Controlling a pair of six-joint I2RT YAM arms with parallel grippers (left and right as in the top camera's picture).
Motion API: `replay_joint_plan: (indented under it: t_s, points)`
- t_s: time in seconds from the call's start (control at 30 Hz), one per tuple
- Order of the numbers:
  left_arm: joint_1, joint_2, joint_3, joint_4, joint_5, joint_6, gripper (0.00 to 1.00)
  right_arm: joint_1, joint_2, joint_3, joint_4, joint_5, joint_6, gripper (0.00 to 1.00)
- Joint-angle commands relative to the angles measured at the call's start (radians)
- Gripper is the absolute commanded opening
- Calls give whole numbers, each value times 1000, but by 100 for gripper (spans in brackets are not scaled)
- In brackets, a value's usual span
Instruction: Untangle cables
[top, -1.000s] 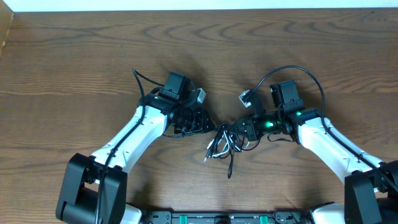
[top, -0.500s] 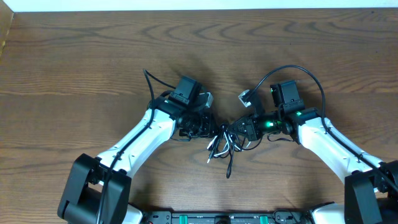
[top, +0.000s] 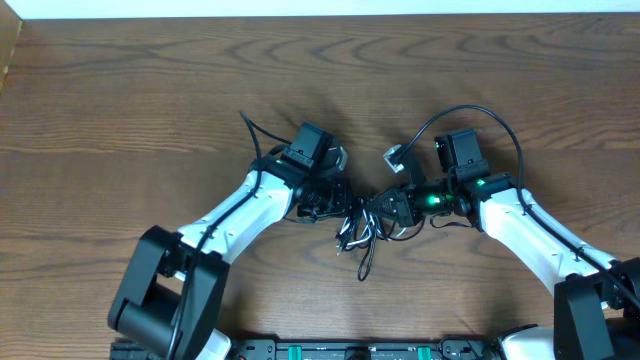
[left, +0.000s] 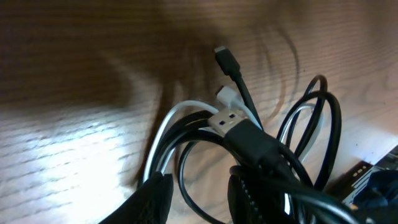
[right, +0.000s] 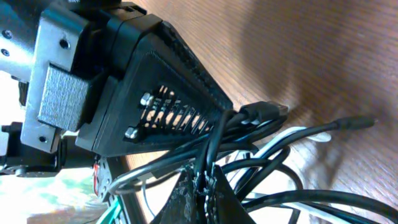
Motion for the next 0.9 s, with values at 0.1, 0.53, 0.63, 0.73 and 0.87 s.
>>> replay_joint_plan:
  t_s: [0.1,0.53,0.63,0.73,0.87]
  points:
    - [4,33,14,7,-124,-32,8,-2,3,1,-24,-69,-39,1]
    - [6,32,-29,-37,-258,-101,7,-3,3,1,-92,167,-49,32]
    - [23,28,-16,-37,-71,5,7,-3,3,1,-80,196,-37,33]
    - [40,24,5,-37,186,100,8,-3,3,1,-62,178,-12,35]
    - [31,15,11,-38,307,134,8,-11,3,1,-26,131,61,54]
